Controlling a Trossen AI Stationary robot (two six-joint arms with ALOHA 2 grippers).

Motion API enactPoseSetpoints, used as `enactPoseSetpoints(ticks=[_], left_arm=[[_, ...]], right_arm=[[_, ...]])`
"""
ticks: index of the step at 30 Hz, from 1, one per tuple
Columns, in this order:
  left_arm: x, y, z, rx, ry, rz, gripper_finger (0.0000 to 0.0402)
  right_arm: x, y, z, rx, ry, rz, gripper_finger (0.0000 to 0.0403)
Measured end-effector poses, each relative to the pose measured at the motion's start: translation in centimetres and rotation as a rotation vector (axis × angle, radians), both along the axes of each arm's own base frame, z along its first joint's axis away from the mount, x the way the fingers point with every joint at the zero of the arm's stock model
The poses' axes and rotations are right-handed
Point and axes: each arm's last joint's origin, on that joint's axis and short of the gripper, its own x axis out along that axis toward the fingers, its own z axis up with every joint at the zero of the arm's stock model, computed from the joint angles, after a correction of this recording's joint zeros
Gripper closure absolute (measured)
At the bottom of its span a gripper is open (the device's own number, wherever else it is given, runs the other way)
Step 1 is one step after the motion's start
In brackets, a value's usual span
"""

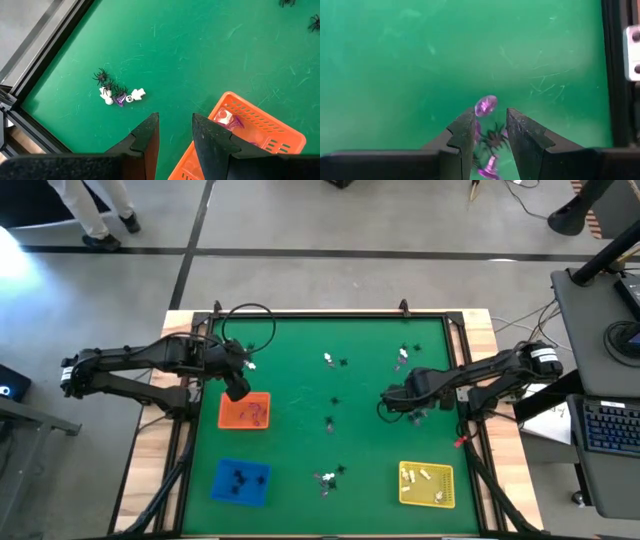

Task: Sort Halloween decoration
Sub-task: Put the violet witch hat toy into the orange bin

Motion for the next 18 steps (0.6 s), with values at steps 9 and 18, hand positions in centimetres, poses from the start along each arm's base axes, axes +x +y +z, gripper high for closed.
enactPoseSetpoints(ticks=[9, 18], left_arm=[[0.0, 0.0, 0.0, 0.000, 0.001, 0.000, 0.0303], [0.0, 0.0, 0.0, -0.002, 0.000, 0.000, 0.0303]], right_arm=[[-0.6, -0.1, -0.8, 0.058, 0.063, 0.152, 0.0298], [-1.1, -0.1, -2.1, 0.063, 0.034, 0.071, 0.0298]])
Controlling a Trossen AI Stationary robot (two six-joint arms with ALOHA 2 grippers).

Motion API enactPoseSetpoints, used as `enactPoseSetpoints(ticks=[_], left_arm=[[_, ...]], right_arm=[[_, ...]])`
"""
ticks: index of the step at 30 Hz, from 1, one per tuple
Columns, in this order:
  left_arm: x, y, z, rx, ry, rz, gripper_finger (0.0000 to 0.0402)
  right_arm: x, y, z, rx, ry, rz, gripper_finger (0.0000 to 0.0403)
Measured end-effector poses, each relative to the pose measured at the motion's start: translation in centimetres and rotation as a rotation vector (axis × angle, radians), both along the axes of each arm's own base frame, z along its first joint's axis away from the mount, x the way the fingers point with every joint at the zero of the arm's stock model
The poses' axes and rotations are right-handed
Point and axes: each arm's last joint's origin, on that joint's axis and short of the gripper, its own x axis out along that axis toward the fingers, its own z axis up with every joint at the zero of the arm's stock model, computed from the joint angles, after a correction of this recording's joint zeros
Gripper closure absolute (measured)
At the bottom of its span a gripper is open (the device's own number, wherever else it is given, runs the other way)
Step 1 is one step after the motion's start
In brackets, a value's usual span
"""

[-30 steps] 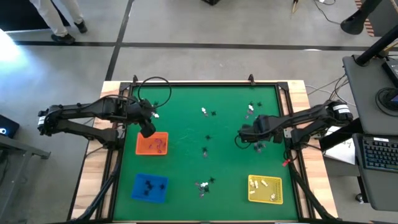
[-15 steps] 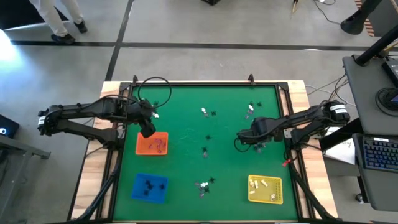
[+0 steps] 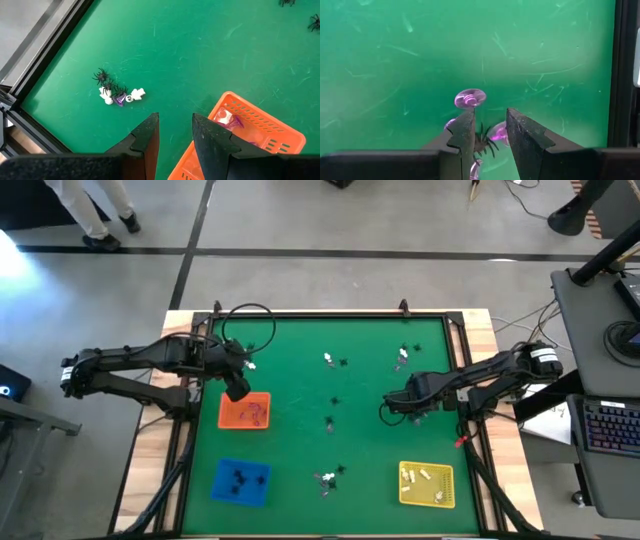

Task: Sort Halloween decoration
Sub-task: Put the violet witch hat toy into the orange bin

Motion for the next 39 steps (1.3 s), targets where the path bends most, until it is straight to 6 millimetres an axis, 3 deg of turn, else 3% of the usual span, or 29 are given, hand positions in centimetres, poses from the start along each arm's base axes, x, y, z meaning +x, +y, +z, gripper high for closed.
enactPoseSetpoints(ticks=[24, 39], left_arm=[[0.1, 0.0, 0.0, -0.006, -0.009, 0.001, 0.0303], [0.1, 0.0, 0.0, -0.006, -0.012, 0.001, 0.0303]], right_arm=[[0.4, -0.5, -0.4, -0.014, -0.049, 0.042, 0.0300], [0.1, -0.8, -1.1, -0.014, -0.055, 0.027, 0.0348]])
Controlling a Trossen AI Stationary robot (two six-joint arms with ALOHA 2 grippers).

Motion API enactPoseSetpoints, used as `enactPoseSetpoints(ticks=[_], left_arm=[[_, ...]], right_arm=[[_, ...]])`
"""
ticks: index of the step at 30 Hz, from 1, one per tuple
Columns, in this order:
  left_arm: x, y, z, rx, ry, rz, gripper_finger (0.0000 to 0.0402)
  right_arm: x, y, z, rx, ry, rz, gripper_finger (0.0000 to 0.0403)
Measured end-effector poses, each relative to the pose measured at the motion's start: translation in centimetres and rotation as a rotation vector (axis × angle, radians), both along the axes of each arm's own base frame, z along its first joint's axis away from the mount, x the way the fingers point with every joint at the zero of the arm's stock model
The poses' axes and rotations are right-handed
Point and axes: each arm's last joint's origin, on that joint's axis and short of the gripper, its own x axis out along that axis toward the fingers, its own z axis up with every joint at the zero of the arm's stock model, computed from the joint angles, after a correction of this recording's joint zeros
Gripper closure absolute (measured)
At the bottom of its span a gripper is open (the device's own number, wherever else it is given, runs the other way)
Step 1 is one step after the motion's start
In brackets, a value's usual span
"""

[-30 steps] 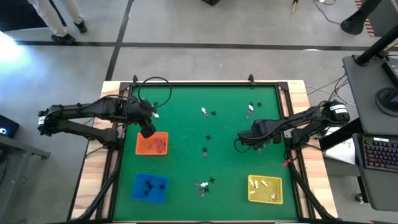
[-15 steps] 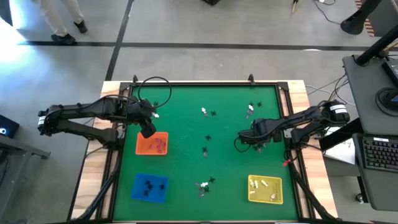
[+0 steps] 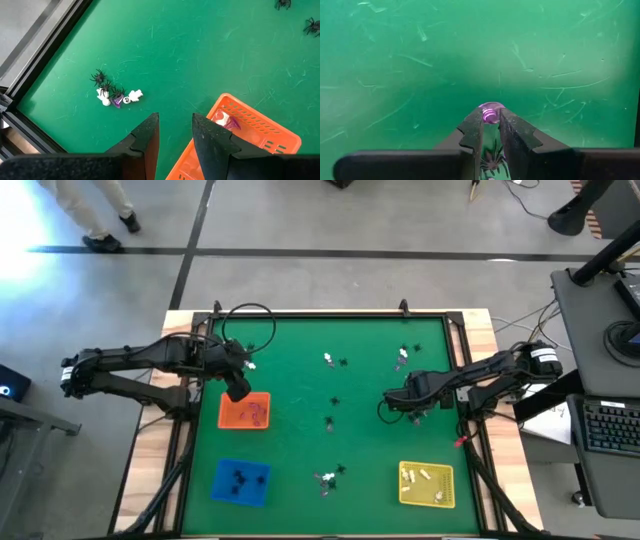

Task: Sort Halloween decoration
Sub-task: Put the violet witch hat toy into the orange bin

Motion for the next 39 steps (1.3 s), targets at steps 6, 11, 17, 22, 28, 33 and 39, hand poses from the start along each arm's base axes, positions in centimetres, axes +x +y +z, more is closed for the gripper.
enactPoseSetpoints(ticks=[6, 11, 17, 22, 28, 33, 39], left_arm=[[0.0, 0.0, 0.0, 0.000, -0.004, 0.000, 0.0303], [0.0, 0.0, 0.0, -0.009, -0.004, -0.004, 0.0303], [0.0, -0.1, 0.0, -0.030, -0.005, -0.014, 0.0303], [0.0, -0.1, 0.0, -0.033, -0.004, -0.015, 0.0303], [-0.2, -0.2, 0.2, -0.044, -0.019, -0.026, 0.0303], [-0.7, -0.2, 0.5, -0.042, -0.041, -0.026, 0.0303], [-1.0, -0.3, 0.7, -0.039, -0.061, -0.027, 0.0303]], right_arm=[[0.0, 0.0, 0.0, -0.011, 0.001, 0.002, 0.0381], [0.0, -0.1, 0.0, -0.019, 0.002, 0.006, 0.0393], [0.1, 0.0, 0.2, -0.015, -0.006, 0.020, 0.0394], [1.2, 0.0, 1.4, -0.009, -0.069, 0.069, 0.0394], [4.0, 0.0, 3.2, -0.046, -0.273, 0.153, 0.0394], [7.1, -0.1, 4.1, -0.119, -0.527, 0.216, 0.0394], [9.8, 0.0, 4.9, -0.153, -0.602, 0.295, 0.0394]])
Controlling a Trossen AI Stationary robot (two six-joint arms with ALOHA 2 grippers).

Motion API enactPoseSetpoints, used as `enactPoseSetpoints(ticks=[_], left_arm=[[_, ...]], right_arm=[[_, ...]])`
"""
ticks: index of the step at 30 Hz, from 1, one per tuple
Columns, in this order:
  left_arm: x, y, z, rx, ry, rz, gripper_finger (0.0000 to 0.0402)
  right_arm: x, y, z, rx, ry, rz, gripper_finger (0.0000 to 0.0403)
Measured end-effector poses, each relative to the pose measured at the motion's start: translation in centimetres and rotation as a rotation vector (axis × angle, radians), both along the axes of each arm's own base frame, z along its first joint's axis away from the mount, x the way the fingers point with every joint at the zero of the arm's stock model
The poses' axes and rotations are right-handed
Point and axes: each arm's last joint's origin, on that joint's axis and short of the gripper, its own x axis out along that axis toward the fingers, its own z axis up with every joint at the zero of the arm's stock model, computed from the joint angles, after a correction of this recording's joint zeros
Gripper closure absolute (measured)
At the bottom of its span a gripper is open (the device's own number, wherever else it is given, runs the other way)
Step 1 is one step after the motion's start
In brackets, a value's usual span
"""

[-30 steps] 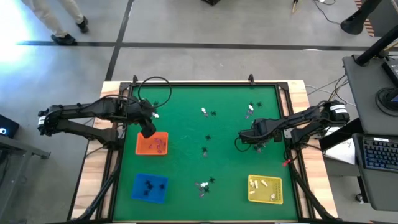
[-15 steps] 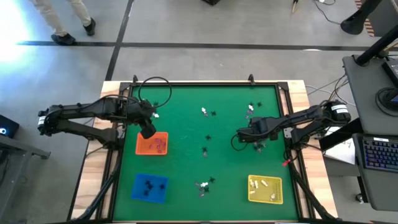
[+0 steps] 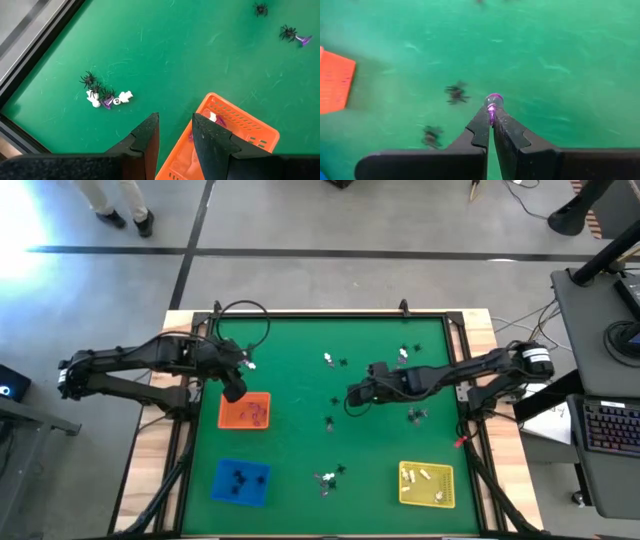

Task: Sort Halloween decoration
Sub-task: Put the violet witch hat toy into the orange bin

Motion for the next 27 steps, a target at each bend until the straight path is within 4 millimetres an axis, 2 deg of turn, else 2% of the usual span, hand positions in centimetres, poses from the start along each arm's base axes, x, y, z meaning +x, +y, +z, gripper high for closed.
enactPoseSetpoints(ticks=[9, 16, 21, 27], left_arm=[[-0.1, 0.0, 0.1, 0.008, -0.001, -0.015, 0.0303], [-1.1, -0.1, 0.7, 0.027, -0.035, -0.040, 0.0303], [-1.6, -0.2, 1.0, 0.030, -0.060, -0.040, 0.0303], [-1.8, -0.2, 1.1, 0.032, -0.070, -0.041, 0.0303]], right_arm=[[5.8, 0.2, 1.5, -0.059, -0.023, 0.133, 0.0394], [10.5, 0.6, 2.7, -0.093, -0.065, 0.273, 0.0394], [13.0, 0.7, 2.9, -0.109, -0.086, 0.330, 0.0394], [15.2, 0.8, 2.8, -0.121, -0.103, 0.360, 0.0394]])
